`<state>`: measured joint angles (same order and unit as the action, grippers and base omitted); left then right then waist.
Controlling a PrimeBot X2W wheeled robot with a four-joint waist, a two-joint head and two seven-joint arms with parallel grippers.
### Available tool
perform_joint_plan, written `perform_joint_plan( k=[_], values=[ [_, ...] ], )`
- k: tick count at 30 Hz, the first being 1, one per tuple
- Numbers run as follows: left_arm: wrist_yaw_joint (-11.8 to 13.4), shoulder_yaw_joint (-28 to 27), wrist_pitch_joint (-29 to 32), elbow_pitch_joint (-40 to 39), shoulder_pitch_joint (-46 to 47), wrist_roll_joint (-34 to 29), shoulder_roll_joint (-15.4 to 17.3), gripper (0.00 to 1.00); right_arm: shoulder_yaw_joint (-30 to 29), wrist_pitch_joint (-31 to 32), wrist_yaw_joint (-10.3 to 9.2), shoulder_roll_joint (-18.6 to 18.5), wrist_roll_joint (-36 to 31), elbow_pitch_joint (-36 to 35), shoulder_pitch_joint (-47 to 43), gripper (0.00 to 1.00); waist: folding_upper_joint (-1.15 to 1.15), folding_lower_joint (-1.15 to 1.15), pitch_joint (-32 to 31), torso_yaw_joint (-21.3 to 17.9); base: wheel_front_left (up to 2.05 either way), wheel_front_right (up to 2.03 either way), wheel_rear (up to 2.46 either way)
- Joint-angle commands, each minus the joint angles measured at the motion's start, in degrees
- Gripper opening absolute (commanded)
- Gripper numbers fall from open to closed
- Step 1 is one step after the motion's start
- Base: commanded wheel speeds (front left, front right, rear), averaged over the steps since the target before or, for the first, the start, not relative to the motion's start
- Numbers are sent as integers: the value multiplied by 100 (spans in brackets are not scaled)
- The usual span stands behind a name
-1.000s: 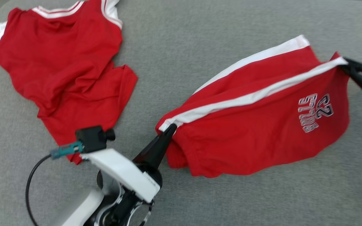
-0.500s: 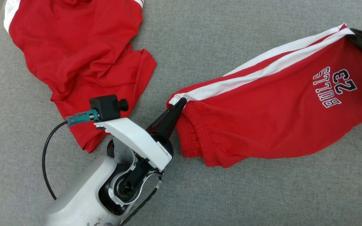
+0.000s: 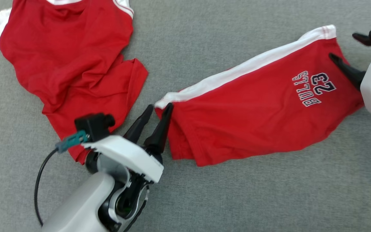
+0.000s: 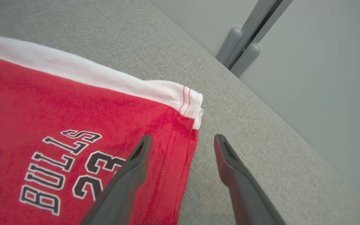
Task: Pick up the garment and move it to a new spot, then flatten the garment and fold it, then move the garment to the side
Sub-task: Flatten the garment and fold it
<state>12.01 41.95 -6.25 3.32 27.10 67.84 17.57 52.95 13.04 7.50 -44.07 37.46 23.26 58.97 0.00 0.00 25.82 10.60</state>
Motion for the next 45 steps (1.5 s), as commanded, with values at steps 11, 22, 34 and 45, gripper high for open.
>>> perform_joint_plan(
  k=[11,22,34,45],
  values=[
    [894,-57,-857,-905,-1262,-1096,233,100,-999,481,-2,147,284,-50,-859,100,0,0,-422,-260,0,0,0],
    [711,-454,-900,-821,-1672,-2384,-348,100,-1996,1390,-2,786,-404,86,-1123,100,0,0,-118,96,0,0,0],
    [209,-909,-894,-461,-1809,-2878,-785,100,-2595,2054,3,1395,-796,271,-1922,100,0,0,-34,147,0,0,0],
    [70,-1266,-891,-241,-2479,-3064,-579,100,-3215,1544,-1,1425,70,-332,-2917,0,0,0,-1054,-586,0,0,0]
  ],
)
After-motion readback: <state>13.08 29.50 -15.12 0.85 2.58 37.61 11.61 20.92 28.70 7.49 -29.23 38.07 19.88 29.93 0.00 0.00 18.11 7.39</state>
